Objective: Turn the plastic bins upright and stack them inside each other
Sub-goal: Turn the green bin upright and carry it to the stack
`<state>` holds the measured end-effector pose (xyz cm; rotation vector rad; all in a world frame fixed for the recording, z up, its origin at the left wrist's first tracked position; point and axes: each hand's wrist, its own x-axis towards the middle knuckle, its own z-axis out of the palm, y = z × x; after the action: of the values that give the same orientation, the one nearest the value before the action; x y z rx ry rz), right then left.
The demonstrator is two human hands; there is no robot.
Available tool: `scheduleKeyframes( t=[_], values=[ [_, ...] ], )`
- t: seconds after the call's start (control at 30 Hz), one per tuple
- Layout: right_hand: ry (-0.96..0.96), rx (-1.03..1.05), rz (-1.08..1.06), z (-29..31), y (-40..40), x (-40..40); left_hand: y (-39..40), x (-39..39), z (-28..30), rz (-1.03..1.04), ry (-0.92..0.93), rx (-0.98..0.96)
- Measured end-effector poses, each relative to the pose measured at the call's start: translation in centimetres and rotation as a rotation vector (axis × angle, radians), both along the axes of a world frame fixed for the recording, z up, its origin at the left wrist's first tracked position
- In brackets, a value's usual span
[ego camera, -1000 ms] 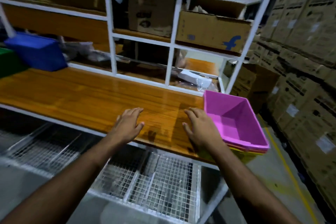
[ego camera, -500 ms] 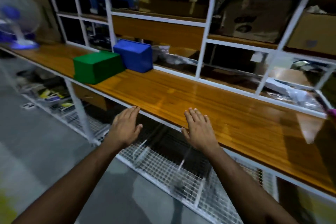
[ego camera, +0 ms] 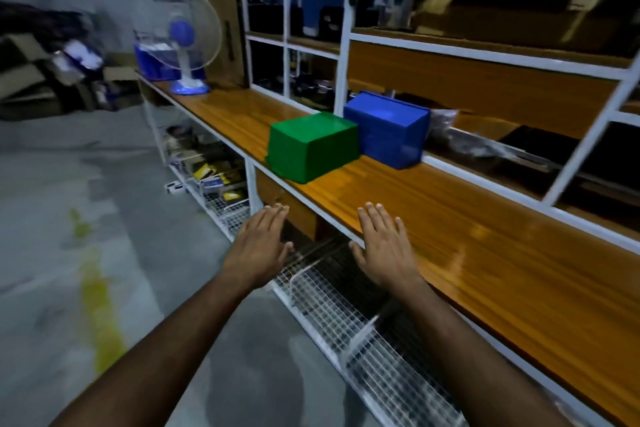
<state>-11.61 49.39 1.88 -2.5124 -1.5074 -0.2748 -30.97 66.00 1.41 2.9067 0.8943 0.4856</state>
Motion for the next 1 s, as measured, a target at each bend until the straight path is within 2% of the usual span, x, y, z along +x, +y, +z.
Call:
scheduleKeyframes(
  t=[0.27,0.5,0.63,0.77,1.0],
  values=[
    [0.021,0.036,-0.002,-0.7,18.0,5.2,17.4,5.3,1.2,0.045,0.047,0.015],
    [0.057,0.062,-0.087,-0.3,27.3,11.0,28.5,13.3,2.6,-0.044,0.059,-0.020],
    [0.122,0.107,-0.205,-0.3,33.2,13.9,36.1,19.3,3.6,-0.149,0.083,-0.042],
    [0.201,0.196,-0.333,-0.2,38.9,16.4,43.9,25.4,3.9,-0.285,0.054,-0.034],
    [0.509,0.336,-0.594,0.6,44.9,18.5,52.7,32.8,2.9,-0.412,0.084,-0.288]
  ],
)
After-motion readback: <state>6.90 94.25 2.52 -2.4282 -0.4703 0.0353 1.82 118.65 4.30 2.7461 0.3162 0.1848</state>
